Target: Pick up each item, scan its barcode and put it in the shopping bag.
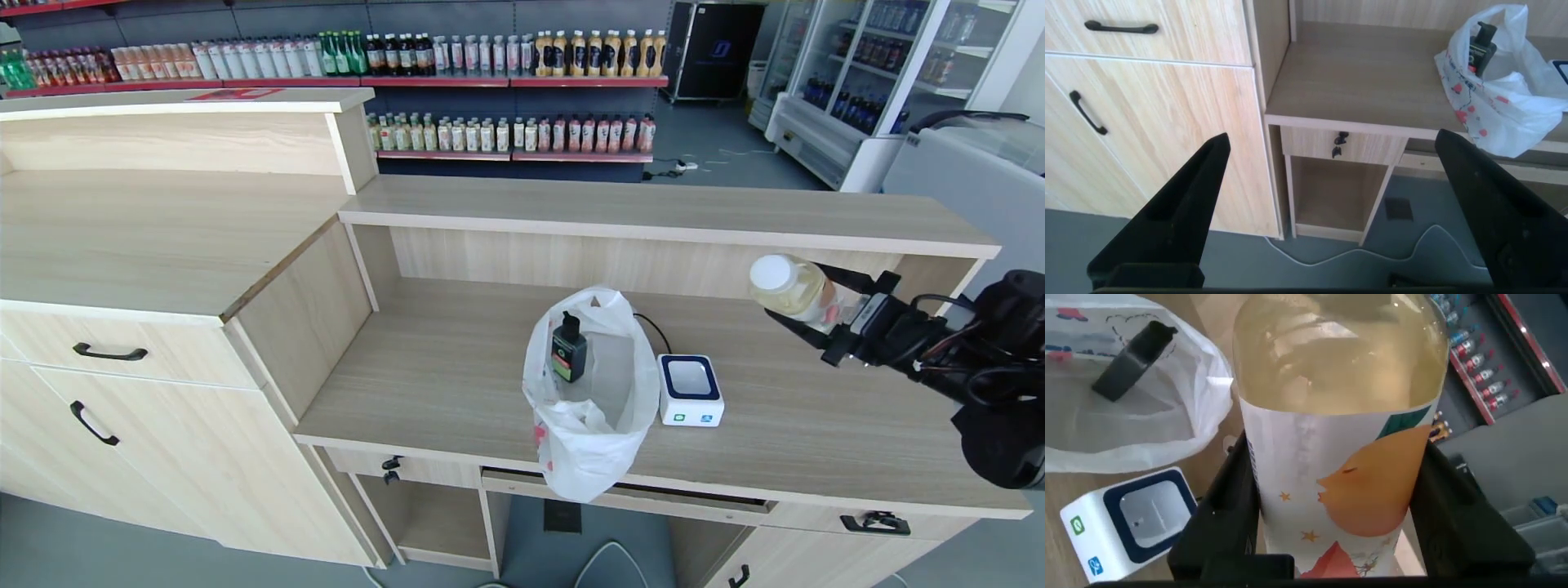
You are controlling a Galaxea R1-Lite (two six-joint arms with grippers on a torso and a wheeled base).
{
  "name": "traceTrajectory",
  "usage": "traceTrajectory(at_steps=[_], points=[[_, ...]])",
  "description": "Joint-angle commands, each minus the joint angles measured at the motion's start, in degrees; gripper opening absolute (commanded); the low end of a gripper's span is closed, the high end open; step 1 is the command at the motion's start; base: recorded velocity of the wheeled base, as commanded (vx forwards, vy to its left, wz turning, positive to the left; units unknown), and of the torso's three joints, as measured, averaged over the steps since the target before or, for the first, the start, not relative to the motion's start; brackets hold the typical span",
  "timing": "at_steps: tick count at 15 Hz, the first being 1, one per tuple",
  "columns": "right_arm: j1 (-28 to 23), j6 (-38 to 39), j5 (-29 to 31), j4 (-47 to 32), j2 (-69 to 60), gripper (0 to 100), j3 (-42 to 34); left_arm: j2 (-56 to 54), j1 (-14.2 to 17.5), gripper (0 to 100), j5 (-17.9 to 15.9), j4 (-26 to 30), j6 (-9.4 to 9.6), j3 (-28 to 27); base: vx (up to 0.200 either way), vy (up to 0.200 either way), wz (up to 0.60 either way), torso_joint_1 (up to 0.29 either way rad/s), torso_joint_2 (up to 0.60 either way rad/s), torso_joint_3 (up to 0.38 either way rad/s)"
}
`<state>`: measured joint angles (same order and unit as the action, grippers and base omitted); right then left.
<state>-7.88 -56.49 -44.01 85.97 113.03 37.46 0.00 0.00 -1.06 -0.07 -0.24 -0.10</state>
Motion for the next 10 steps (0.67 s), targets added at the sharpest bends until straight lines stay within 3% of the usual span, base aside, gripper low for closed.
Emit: traceTrajectory(at_steps=[1, 6, 10], points=[[0.0, -2.6, 2.3, 0.3, 2.5, 0, 1.7, 0.0, 0.0, 100, 0.0, 0.0, -0.02, 0.0, 0.000, 0.000, 0.60, 0.007, 0.00, 0.002], [0.4, -3.7, 2.3, 4.0, 5.8, 0, 1.8, 0.0, 0.0, 100, 0.0, 0.0, -0.02, 0.0, 0.000, 0.000, 0.60, 0.004, 0.00, 0.003], [0.2, -3.9, 0.4, 4.0, 12.5, 0, 2.8, 0.0, 0.0, 100, 0.0, 0.0, -0.02, 0.0, 0.000, 0.000, 0.00, 0.000, 0.00, 0.000]])
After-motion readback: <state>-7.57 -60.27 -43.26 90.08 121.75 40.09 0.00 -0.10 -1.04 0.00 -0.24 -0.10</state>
